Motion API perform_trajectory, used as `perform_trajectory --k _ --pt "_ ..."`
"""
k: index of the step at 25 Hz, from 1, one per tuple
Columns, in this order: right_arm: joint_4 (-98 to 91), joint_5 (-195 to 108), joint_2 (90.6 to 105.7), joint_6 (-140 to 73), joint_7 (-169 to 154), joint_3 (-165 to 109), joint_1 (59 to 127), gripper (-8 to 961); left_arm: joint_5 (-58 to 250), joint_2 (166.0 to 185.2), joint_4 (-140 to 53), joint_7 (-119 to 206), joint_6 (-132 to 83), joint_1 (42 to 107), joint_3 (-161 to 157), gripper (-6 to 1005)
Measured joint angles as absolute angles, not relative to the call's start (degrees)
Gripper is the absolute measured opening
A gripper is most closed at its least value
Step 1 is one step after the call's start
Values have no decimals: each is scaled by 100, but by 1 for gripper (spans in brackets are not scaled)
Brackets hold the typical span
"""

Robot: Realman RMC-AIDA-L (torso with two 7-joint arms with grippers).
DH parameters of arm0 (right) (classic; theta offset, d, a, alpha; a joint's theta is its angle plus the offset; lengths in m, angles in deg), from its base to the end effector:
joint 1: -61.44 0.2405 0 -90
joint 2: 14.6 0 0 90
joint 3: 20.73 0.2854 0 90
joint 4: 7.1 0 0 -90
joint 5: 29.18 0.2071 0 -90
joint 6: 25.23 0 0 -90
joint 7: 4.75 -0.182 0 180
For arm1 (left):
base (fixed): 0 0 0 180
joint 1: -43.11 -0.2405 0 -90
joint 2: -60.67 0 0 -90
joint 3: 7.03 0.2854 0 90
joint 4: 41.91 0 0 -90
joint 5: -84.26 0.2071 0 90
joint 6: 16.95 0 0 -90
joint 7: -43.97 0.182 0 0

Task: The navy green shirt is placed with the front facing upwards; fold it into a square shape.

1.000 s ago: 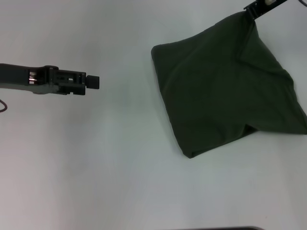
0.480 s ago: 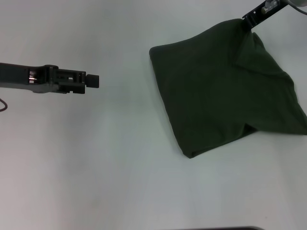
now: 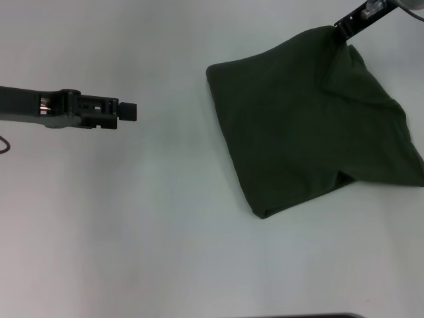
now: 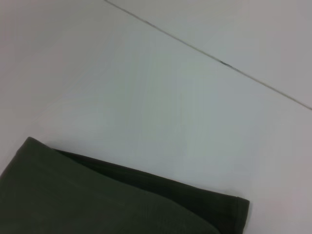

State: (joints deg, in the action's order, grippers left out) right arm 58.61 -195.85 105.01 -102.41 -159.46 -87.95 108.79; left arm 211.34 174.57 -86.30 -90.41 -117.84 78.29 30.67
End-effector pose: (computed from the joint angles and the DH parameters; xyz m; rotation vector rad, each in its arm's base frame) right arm 0.2117 0.4636 -0.0094 -2.2117 0.9648 -0.4332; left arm -0.2640 0.3569 -0.0037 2.5389 1.7625 0.4802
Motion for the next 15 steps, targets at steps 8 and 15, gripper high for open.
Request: perform_trajectory --k 8,15 --pt "5866 -19570 10498 -10247 -15940 -8787 10879 278 21134 17457 -8630 -9041 -11784 7829 3067 783" --pt "6334 -19347 10345 -10586 -15740 -8402 10661 278 21135 17462 -8630 -9041 -11795 7842 3066 783"
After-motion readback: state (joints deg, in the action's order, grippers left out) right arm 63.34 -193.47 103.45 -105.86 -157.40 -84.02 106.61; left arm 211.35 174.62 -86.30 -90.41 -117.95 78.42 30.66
